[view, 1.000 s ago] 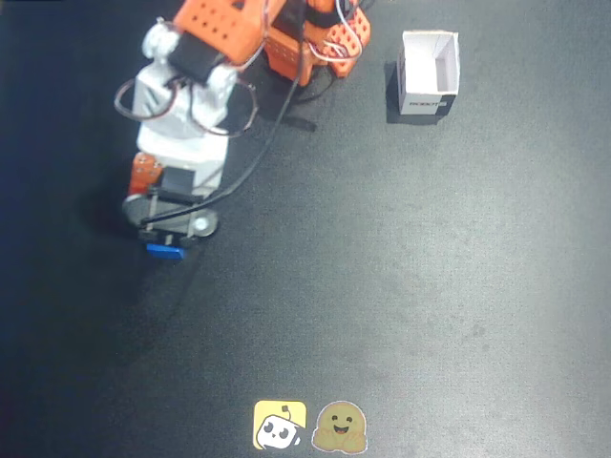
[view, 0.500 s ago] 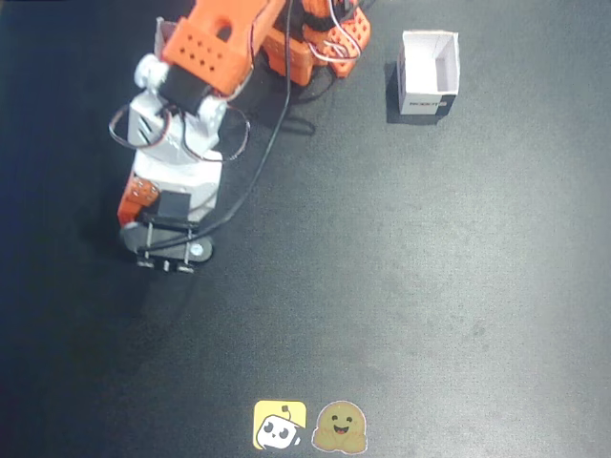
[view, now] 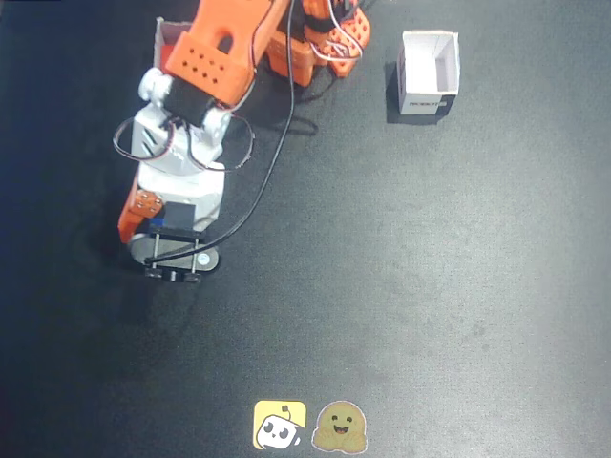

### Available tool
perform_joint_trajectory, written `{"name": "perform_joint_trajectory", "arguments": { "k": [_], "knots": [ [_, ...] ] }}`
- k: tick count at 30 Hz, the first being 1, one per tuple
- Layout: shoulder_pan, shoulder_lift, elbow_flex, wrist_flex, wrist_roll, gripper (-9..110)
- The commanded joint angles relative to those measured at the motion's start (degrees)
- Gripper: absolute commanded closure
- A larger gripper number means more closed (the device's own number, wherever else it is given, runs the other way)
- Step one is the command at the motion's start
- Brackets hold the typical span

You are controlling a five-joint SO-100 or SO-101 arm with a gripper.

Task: Put the red cube in the right box and the blue cube in the left box.

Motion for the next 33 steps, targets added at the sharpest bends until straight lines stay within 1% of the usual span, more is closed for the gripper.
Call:
{"name": "perform_joint_trajectory", "arguments": {
  "k": [1, 26, 29, 33],
  "knots": [
    [-0.62, -0.44, -0.35, -1.58, 0.62, 79],
    [-1.23, -9.14, 3.08, -9.93, 3.69, 80],
    [-1.05, -9.14, 3.6, -10.28, 3.69, 82],
    [-0.88, -9.14, 3.96, -10.46, 4.22, 89]
  ]
}}
